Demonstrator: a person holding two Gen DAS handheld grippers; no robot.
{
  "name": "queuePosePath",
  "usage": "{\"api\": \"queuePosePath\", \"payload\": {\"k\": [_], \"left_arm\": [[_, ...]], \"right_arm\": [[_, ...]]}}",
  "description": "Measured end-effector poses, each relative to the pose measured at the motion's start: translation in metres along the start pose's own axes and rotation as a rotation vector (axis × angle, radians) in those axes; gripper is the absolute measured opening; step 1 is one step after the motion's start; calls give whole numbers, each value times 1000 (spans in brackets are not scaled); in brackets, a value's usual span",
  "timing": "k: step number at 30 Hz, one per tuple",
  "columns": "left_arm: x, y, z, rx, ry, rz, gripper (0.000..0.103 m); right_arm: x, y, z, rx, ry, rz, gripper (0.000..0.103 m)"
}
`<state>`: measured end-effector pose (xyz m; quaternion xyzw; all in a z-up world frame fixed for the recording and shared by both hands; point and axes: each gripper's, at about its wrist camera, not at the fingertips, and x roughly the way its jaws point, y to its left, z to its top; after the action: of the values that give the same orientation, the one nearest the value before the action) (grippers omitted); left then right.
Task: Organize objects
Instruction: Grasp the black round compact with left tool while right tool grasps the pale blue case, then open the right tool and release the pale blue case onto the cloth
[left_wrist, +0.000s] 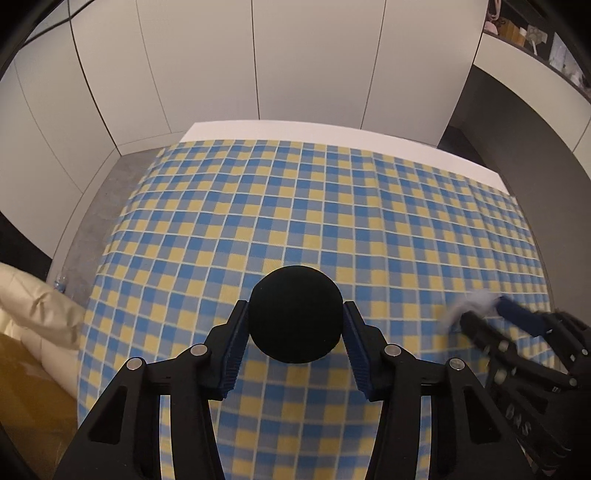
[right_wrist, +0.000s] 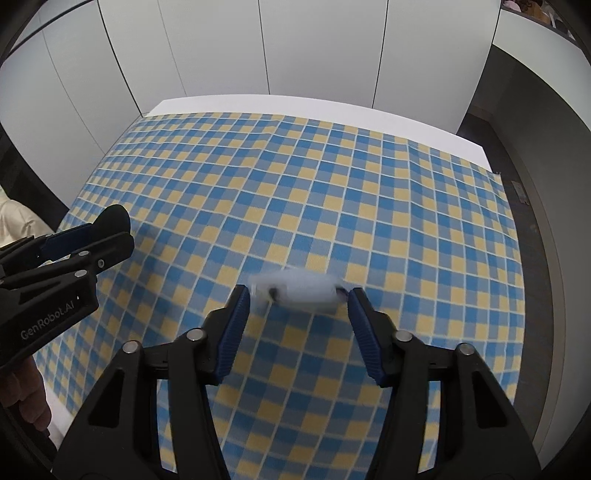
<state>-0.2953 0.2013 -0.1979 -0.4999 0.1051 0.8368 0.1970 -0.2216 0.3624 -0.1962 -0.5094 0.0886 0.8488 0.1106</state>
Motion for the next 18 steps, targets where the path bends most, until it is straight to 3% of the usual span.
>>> {"api": "queuePosePath", "payload": {"k": [9, 11, 13, 17, 18], "left_arm": [[-46, -12, -17, -17, -15, -2, 50], [-47, -13, -23, -23, -12, -4, 50], [-44, -13, -27, -26, -7, -4, 50], [-35, -13, -34, -39, 6, 7, 50], [-32, -13, -36, -38, 9, 9, 50]], "right_arm": [[-21, 5, -14, -31, 42, 8, 27], [-23, 0, -20, -4, 36, 20, 38], [-23, -6, -25, 23, 37, 35, 66], [-21, -16, -30, 41, 38, 34, 76], [-20, -19, -32, 43, 37, 29, 83]]}}
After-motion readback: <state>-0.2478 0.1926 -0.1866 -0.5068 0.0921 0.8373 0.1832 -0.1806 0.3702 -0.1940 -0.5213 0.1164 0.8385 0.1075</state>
